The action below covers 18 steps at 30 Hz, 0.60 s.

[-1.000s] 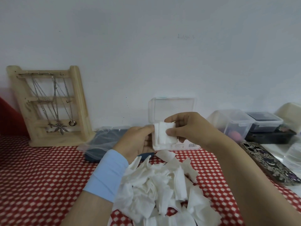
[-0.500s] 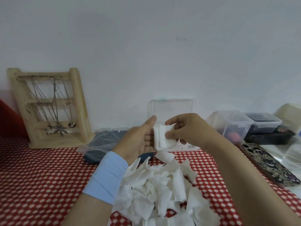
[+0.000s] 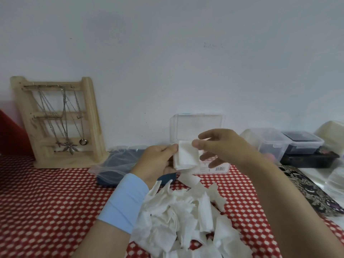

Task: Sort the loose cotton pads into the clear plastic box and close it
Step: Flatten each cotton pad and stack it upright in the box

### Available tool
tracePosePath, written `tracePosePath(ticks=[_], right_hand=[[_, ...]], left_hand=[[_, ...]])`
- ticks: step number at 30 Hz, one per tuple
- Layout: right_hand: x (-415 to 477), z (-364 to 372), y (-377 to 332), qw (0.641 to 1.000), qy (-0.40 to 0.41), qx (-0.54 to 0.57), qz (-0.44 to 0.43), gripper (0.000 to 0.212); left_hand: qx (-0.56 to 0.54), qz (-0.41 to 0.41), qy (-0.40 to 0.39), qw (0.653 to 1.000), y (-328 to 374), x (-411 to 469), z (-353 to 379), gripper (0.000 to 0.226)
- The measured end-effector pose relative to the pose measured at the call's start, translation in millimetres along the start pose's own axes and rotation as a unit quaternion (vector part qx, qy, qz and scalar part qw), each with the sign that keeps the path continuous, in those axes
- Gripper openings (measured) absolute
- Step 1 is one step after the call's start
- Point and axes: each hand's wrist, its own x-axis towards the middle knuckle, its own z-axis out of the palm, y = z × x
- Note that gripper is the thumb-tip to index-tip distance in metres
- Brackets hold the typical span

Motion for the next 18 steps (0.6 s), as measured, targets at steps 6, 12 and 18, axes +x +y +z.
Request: tracePosePath(ticks=[6,12,18], right_hand=[[7.9,20.2,5.0,0.995,0.085,-0.052,-0.026,0.009],[5.1,12.6,1.6,0.989,0.134,-0.038,-0.051,0.009],[5.8,19.5,2.5,0.988,0.131,-0.035,-0.075,0.010]], left_hand=[[-0.063,-0.038,-0.026,0.997,2.4,-2.1,0.9,0.030],[-0.052,-0.035,0.016,0.998,1.5,-1.4,0.5,0.027],[-0.039,-0.017,0.030,0.999,3.2,-2.1,0.9,0.024]])
